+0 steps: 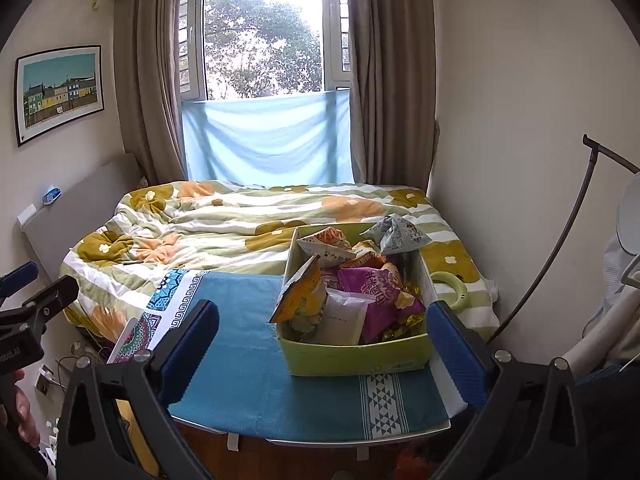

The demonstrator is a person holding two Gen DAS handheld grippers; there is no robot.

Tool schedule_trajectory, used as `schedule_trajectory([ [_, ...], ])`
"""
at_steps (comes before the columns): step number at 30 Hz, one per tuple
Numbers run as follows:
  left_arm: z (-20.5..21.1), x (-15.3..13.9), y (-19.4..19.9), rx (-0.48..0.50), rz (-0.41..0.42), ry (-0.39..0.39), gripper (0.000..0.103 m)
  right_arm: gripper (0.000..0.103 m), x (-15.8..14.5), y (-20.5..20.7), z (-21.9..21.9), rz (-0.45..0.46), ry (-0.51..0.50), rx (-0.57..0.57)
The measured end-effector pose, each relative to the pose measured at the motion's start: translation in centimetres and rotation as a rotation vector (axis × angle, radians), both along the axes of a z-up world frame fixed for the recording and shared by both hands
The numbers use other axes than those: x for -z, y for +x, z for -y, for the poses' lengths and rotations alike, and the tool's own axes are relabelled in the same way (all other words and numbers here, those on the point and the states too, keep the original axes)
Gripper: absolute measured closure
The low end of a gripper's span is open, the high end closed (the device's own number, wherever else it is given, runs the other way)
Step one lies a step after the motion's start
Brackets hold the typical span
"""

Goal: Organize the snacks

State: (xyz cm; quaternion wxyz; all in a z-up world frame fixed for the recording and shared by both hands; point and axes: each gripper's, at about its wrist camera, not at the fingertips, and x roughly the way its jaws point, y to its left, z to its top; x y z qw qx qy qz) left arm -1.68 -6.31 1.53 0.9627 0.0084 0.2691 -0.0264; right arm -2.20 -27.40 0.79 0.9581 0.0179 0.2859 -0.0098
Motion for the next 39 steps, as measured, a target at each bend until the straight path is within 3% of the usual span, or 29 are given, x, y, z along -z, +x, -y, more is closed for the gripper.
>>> schedule_trajectory([
  [39, 0.1, 0.6, 0.8, -0.006, -0.009, 0.027, 0.000, 0.000, 1.1, 0.7, -0.1, -0.035, 0.001, -0.003],
])
